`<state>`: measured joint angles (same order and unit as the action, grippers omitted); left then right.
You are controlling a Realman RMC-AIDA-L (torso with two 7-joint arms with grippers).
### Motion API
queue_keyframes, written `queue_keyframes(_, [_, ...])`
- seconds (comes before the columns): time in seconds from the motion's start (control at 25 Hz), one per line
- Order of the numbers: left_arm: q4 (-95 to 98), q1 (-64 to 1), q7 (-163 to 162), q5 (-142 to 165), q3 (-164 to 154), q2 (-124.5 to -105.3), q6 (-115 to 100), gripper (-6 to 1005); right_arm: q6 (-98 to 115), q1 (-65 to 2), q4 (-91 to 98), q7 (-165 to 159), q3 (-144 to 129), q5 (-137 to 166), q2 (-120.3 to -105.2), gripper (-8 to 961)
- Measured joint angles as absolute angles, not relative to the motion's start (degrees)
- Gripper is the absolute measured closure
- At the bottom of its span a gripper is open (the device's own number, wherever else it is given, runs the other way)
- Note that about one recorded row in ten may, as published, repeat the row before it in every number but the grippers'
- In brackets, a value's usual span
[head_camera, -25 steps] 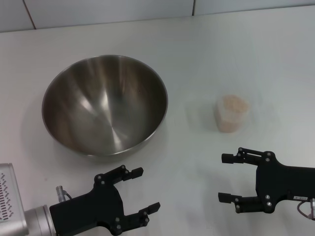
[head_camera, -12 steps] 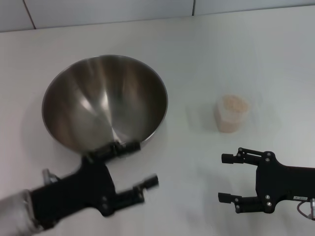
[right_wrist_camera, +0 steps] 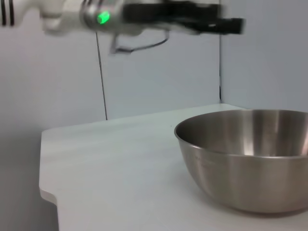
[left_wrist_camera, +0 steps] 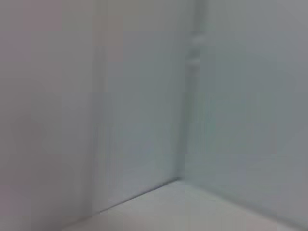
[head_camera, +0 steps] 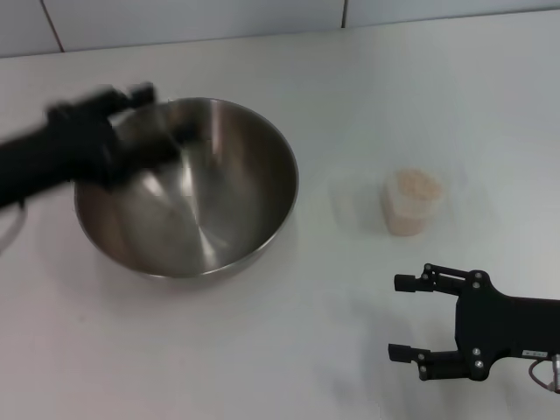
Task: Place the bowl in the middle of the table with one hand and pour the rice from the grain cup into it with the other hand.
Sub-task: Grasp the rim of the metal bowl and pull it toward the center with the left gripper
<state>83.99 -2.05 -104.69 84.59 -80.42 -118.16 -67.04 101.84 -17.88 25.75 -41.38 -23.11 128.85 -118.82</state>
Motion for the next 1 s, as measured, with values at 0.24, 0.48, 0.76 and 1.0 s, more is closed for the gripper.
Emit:
queue_keyframes(0.24, [87.77,-12.30,-132.40,112.55,-73.49,-118.13,-62.14,259,101.85,-17.95,25.75,-41.41,-23.09,128.85,-118.82,129])
queue_keyframes(0.48, [82.96,-19.19,-137.89,123.21,-68.75,-118.31,-68.64,280,101.93,-17.84,26.03,-41.57,-23.10,128.84,-118.82,130])
queue_keyframes(0.76, [78.45,-21.12,-137.66,126.73,-67.76,-118.20,-69.17,305,101.96,-17.88,26.11,-41.46,-23.13,128.75,-118.82,130])
queue_keyframes(1.0, [72.23,-23.44,-136.51,130.11,-67.70,-118.27,-68.72,326,101.88,-18.05,26.10,-41.42,-23.11,128.74,-118.82,129])
